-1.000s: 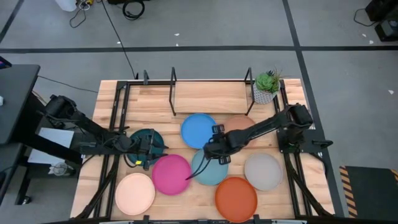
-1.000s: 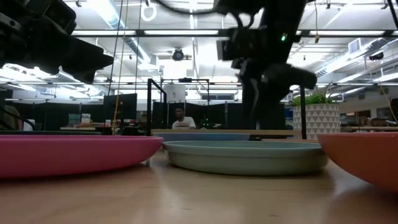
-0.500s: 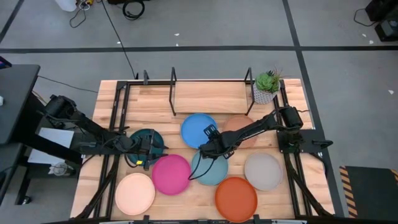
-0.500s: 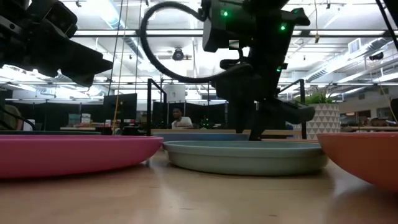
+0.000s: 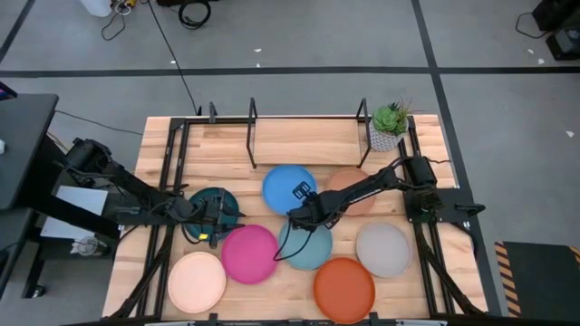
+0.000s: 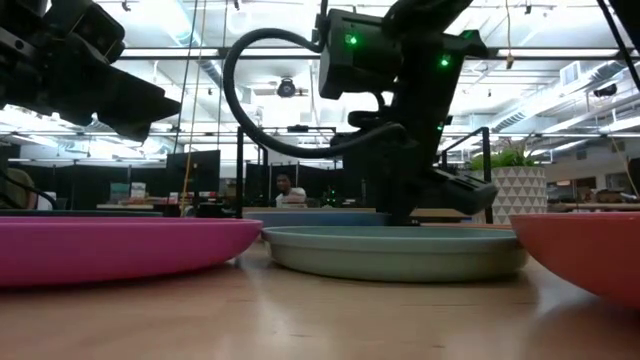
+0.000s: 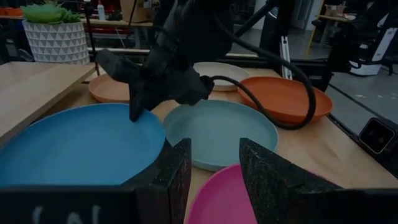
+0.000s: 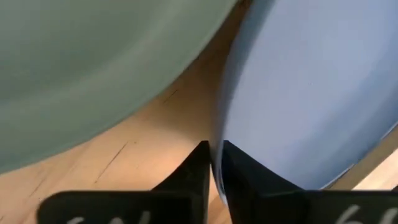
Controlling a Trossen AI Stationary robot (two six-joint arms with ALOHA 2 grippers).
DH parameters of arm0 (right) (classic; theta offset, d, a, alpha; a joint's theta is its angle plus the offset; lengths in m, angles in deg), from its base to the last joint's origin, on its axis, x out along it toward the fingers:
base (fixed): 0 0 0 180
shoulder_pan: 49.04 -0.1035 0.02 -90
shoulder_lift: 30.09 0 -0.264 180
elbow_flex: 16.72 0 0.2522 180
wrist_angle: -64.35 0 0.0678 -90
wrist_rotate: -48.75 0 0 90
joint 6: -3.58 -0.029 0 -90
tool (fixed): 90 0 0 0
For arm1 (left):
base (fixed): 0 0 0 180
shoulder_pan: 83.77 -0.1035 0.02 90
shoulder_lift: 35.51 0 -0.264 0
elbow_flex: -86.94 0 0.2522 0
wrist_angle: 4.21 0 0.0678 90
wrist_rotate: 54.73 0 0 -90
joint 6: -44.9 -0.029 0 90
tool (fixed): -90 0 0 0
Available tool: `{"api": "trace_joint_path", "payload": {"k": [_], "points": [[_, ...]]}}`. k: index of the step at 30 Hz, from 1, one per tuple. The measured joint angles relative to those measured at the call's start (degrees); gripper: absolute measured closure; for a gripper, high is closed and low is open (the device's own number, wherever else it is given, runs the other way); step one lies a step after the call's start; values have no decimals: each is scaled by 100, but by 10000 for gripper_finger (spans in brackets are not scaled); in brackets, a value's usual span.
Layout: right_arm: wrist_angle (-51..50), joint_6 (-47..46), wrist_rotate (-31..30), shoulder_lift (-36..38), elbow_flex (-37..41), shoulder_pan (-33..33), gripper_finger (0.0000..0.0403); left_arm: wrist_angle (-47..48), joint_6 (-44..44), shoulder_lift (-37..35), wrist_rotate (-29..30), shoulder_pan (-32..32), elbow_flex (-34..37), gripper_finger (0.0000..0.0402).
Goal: Place and stack plates onto a shelf
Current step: Put the violet plate on the shelf
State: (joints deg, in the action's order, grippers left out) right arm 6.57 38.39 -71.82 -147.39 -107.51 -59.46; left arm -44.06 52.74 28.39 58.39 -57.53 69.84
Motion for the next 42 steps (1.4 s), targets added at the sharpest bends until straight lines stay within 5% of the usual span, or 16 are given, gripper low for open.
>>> {"api": "trace_joint_path", "payload": {"k": [5,12,24,42], "points": [[-35,-27,63,109,-52,-141,383,25,6,2,0,-2,0,260],[-78,-98,971,244,-678,-298,370,35,3,2,28,-2,0,260],[-2254,-1510,479,274,-2110,-429,377,115,51,2,47,-2,0,260],[-3182,-4089,-133,267,-1213,1094,376,121,54,2,127,-2,0,260]]}}
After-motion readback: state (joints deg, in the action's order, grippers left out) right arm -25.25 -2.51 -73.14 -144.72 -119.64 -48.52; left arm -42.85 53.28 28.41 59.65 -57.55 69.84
